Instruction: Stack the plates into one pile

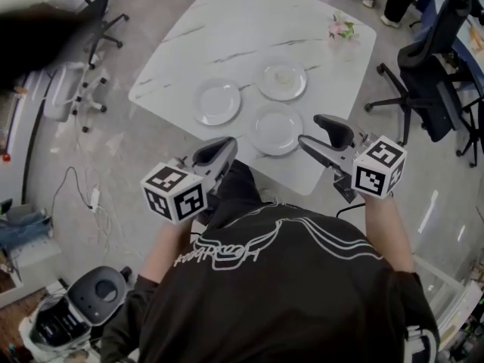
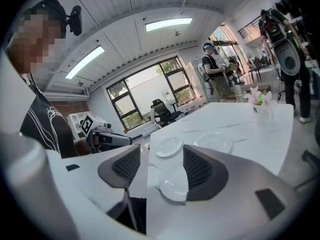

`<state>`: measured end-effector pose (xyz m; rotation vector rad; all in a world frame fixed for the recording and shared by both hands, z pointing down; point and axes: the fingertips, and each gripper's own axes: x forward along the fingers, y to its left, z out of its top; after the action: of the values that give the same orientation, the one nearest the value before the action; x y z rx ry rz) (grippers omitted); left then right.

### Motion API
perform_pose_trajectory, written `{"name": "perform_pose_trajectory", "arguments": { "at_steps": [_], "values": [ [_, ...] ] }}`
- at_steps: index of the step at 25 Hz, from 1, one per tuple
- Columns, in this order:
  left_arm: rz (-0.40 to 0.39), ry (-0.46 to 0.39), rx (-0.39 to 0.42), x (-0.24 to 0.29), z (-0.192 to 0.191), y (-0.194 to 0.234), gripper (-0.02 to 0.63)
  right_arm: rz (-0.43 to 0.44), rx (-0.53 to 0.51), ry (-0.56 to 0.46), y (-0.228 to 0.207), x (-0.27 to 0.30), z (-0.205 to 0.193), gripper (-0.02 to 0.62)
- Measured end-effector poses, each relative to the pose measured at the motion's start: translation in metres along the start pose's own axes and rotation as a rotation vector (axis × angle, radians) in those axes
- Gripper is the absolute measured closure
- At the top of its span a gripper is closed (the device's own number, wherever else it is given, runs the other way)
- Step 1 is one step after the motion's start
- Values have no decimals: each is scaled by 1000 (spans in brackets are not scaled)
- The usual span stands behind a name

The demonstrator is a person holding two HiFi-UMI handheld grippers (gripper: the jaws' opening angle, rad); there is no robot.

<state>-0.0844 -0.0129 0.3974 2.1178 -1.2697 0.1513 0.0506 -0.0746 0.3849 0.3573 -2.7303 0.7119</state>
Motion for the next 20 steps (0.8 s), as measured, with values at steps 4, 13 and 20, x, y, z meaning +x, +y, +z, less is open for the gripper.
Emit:
{"name": "perform_pose_trajectory", "arguments": {
  "at_steps": [4,13,20],
  "values": [
    [-13,75,24,27,-8,21,578,-44,56,15,-21,7,-12,319],
    [-33,273,57,83,-46,61,580,-131,174,79,-63,24,-55,319],
    [-41,382,63,110,-71,76,580,-179,231,136,-85,34,-85,319]
  ]
}}
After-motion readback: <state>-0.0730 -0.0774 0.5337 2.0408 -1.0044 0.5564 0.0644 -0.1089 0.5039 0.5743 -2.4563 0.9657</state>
